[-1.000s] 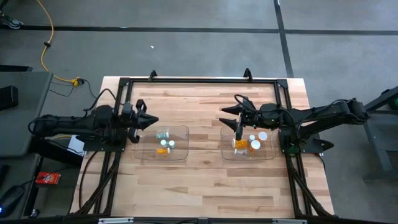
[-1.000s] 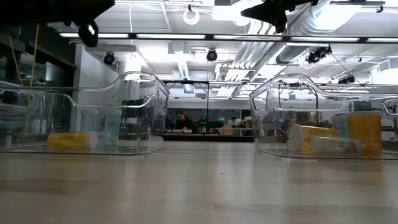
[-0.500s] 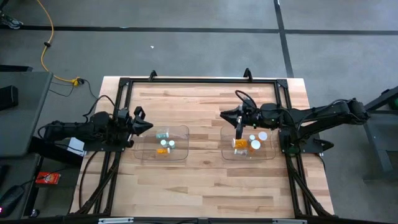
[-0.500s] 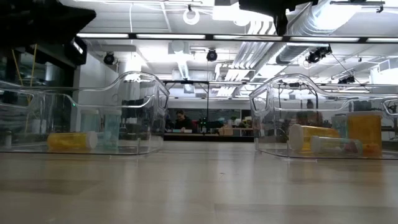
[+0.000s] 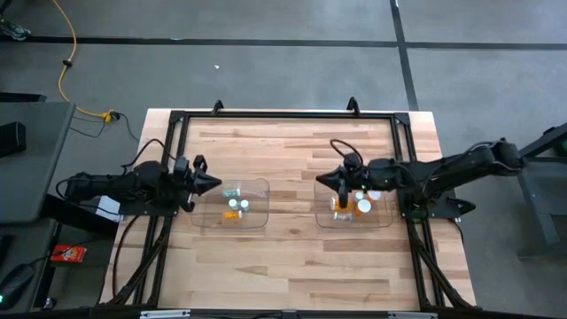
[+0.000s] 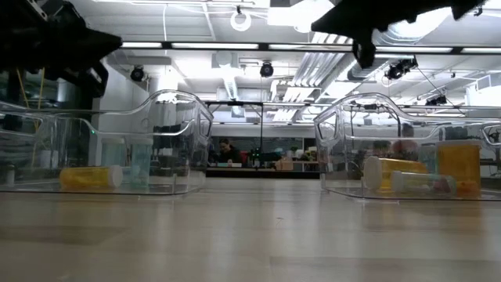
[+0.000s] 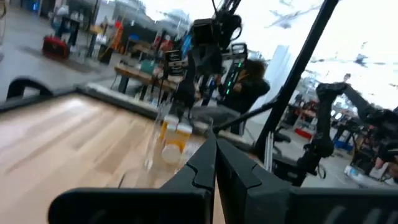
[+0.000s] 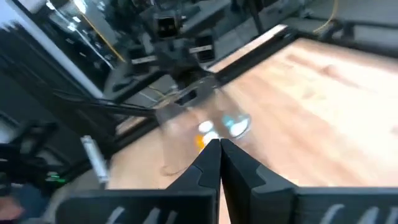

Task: Pick and place medicine bottles into bin by pill shape (circle, oval)
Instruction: Return to Home Position

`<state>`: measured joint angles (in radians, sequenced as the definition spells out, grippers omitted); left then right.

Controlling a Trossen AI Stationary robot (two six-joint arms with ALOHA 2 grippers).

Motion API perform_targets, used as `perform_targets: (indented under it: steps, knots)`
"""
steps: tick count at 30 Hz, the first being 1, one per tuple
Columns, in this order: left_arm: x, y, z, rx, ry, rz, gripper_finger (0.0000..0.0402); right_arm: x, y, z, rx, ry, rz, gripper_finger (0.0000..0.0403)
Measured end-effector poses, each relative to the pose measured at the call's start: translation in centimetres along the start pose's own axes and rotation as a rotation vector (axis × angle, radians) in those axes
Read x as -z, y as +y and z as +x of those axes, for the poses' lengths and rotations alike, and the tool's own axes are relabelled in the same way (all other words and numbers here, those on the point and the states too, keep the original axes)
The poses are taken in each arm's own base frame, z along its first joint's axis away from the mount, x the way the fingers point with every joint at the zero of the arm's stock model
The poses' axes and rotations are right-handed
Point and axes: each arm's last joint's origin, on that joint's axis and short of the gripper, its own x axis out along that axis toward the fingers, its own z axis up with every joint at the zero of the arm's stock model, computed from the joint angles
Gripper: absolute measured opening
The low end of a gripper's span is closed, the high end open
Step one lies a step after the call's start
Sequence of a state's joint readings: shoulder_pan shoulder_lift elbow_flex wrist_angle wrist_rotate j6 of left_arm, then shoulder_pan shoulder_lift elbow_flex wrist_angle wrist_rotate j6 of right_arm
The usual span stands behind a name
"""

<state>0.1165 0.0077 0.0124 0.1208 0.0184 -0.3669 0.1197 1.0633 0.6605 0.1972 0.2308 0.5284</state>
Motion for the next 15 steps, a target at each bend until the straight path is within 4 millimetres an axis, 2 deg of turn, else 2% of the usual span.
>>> perform_targets:
  steps: [3, 7, 15]
  knots:
    - [0.4, 0.2, 0.0, -0.017, 0.043, -0.012, 0.0000, 2.2, -0.4, -0.6, -0.051, -0.006, 0.072, 0.0000]
    - [0.6, 0.2, 0.0, -0.023, 0.058, -0.016, 0.0001, 4.3, -1.0, -2.4, -0.073, -0.070, 0.058, 0.0000]
    - [0.6, 0.2, 0.0, -0.027, 0.057, -0.016, 0.0001, 5.3, -3.4, -7.3, -0.115, -0.134, -0.005, 0.0000]
